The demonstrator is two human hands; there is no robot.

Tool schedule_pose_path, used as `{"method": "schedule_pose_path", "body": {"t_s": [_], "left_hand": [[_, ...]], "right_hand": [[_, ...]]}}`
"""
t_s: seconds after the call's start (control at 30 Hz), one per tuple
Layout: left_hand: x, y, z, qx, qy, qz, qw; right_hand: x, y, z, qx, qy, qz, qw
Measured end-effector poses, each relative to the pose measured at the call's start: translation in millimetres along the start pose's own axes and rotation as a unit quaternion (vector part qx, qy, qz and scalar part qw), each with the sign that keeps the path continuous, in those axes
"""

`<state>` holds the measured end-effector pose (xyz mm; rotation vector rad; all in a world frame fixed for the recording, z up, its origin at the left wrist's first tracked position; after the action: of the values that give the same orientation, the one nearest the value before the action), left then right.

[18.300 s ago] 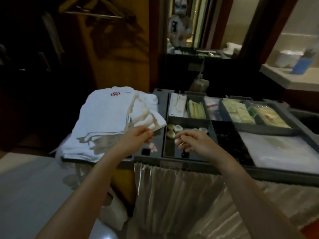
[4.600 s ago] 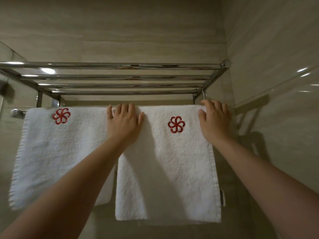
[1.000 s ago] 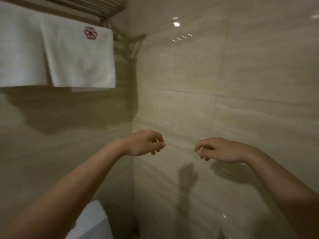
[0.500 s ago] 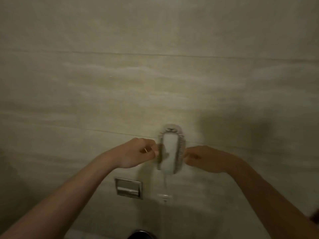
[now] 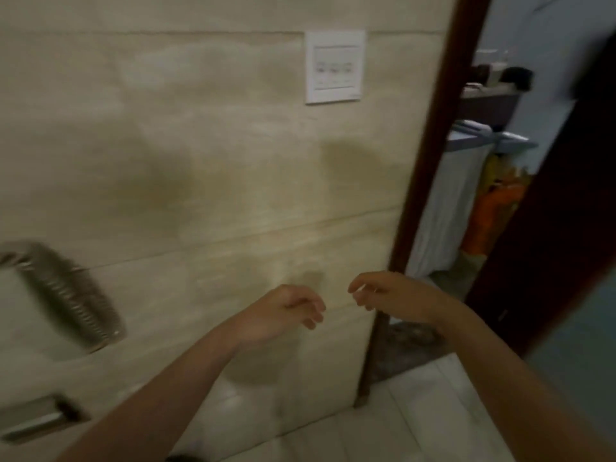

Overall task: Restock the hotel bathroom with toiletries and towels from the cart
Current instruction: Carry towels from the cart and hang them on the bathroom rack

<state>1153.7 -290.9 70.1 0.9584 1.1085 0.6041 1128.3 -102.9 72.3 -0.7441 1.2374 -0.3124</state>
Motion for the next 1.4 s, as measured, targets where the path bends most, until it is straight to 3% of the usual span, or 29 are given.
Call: {"method": "schedule_pose_path", "body": {"t_s": [0.33, 0.53, 0.67, 0.83, 1.03, 1.23, 1.4], "left_hand": [[161.5, 87.4, -158.7, -0.004, -0.081, 0.063, 0.995], [219.3, 133.4, -247.4, 0.022, -0.150, 0.143, 0.978], [237.1, 166.6, -318.5, 0.069, -0.145, 0.119, 0.980], [262.7, 194.0, -398.1, 0.079, -0.128, 0.088, 0.985], [294.2, 211.9, -488.8, 0.056, -0.095, 0.065, 0.992], [317.0, 246.9, -570.0, 0.096, -0.028, 0.029, 0.995], [310.8, 264.4, -622.6, 0.071, 0.025, 0.038, 0.996]], "right_hand": [[-88.3, 172.7, 57.2, 0.174, 0.156, -0.104, 0.967], [-157.9, 251.2, 44.6, 0.224, 0.192, -0.126, 0.947], [-210.0, 302.5, 19.8, 0.251, 0.208, -0.121, 0.938], [-270.0, 350.7, -4.1, 0.244, 0.236, -0.120, 0.933], [-343.3, 414.7, -56.9, 0.208, 0.216, -0.132, 0.945], [-408.2, 468.3, -128.3, 0.124, 0.154, -0.158, 0.967], [-454.8, 499.2, -189.2, 0.086, 0.096, -0.128, 0.983]]}}
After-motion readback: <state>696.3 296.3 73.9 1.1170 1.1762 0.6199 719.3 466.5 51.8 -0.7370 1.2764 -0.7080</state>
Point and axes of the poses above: each hand's wrist, its own z-axis away from the middle knuckle, its own x-axis out of the palm, y = z × x, the point moved 4 cm from there along -z, towards the middle knuckle, and after that the axes turned 7 degrees about y, right-handed, at the moved point
